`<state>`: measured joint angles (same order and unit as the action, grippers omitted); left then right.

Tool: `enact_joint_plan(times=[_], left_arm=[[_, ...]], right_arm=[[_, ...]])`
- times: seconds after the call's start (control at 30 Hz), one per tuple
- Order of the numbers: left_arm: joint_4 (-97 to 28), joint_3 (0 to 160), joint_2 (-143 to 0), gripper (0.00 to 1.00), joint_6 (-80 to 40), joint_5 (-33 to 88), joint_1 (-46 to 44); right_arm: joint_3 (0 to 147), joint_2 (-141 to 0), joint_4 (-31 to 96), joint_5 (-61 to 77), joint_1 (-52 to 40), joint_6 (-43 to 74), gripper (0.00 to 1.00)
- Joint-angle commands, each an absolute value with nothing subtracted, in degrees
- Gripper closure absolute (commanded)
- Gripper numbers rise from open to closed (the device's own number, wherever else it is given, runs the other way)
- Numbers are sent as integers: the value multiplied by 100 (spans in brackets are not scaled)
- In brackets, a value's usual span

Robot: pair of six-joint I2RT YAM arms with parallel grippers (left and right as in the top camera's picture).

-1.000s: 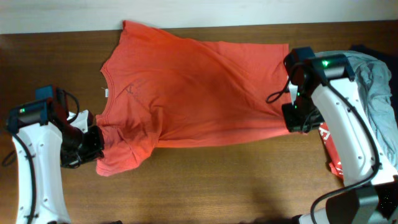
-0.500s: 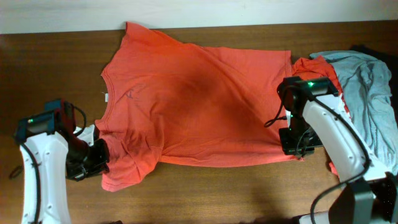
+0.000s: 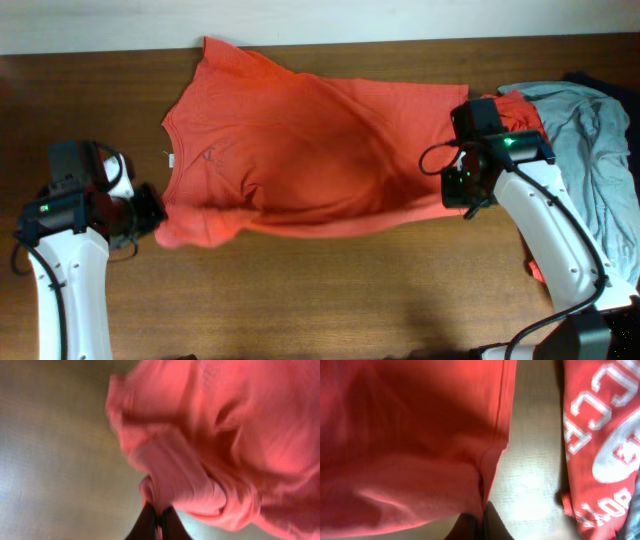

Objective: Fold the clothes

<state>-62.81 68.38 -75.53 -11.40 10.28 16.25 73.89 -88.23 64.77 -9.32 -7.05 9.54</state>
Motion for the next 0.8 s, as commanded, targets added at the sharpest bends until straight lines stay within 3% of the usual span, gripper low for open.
enact_joint_plan(times=[0.0, 0.77], left_arm=[[-5594, 6840, -7500, 100, -1459, 1201, 1638], [-3048, 6838, -9139, 100, -1452, 1262, 825]], right_arm=[[7387, -8921, 5961, -965, -666, 884, 96], [7387, -9671, 4856, -945, 425, 884, 96]])
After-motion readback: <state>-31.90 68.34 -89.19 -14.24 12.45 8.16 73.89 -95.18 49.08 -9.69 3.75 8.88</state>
